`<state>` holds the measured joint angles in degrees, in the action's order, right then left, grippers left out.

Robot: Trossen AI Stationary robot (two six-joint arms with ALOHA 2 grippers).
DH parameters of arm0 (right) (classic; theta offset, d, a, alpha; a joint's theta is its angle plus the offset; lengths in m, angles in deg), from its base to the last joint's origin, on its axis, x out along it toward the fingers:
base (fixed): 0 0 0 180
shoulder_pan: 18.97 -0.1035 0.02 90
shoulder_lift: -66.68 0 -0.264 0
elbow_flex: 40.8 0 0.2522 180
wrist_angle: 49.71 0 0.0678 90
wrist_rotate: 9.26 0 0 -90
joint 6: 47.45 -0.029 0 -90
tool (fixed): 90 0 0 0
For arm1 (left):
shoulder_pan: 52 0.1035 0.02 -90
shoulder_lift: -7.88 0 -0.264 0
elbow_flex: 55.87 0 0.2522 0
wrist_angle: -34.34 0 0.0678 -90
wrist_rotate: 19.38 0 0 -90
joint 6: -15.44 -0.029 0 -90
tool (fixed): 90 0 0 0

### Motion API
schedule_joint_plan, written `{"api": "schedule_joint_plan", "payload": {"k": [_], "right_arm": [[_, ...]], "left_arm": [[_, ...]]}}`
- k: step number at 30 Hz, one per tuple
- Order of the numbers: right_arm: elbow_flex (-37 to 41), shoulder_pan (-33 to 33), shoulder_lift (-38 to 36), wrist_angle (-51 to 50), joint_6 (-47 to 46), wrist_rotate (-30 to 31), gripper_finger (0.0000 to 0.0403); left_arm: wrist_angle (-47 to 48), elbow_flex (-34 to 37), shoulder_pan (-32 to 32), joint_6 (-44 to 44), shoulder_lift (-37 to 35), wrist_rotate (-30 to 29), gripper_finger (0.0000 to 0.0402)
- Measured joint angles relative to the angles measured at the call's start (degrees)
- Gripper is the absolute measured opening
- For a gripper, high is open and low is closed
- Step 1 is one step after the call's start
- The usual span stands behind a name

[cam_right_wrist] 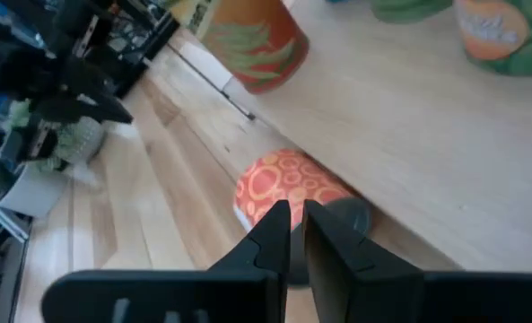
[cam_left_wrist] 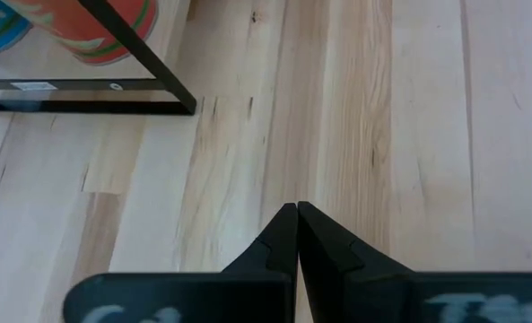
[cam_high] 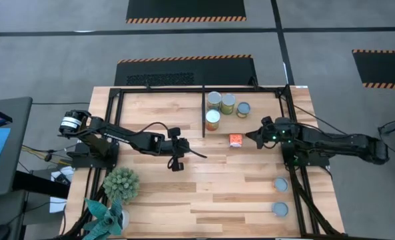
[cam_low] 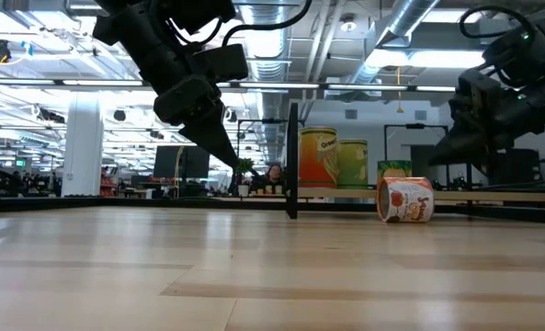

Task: Pick and place cans onto a shelf
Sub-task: Put the canned saucy meatballs on the shelf

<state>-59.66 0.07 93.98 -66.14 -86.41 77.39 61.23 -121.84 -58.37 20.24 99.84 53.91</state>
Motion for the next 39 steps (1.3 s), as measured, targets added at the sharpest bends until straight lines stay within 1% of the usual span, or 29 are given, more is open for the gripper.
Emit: {"api": "schedule_joint_plan", "payload": {"k": [11, 15, 21, 29, 33, 39], "right_arm": [[0.0, -3.5, 6.1, 2.3, -1.4, 0.4, 0.0059], [0.0, -4.5, 7.6, 5.9, -1.3, 0.5, 0.0059], [0.0, -4.4, 7.6, 9.3, 1.3, 1.8, 0.0059], [0.0, -4.9, 7.5, 9.0, 2.0, 1.3, 0.0060], [0.0, -4.7, 7.5, 8.7, 1.0, -1.5, 0.0077], [0.0, -4.7, 7.6, 7.3, -0.1, -1.2, 0.0136]], "left_arm": [[0.0, 0.0, 0.0, 0.5, 0.0, 0.0, 0.0000], [0.0, 0.0, 0.0, 0.5, 0.0, 0.0, 0.0000], [0.0, 0.0, 0.0, 0.6, 0.0, 0.0, 0.0000], [1.5, 0.0, 0.0, 0.7, 0.0, 0.0, 0.0000], [1.5, 0.0, 0.0, 0.9, 0.0, 0.0, 0.0000], [1.5, 0.0, 0.0, 1.4, 0.0, 0.0, 0.0000]]}}
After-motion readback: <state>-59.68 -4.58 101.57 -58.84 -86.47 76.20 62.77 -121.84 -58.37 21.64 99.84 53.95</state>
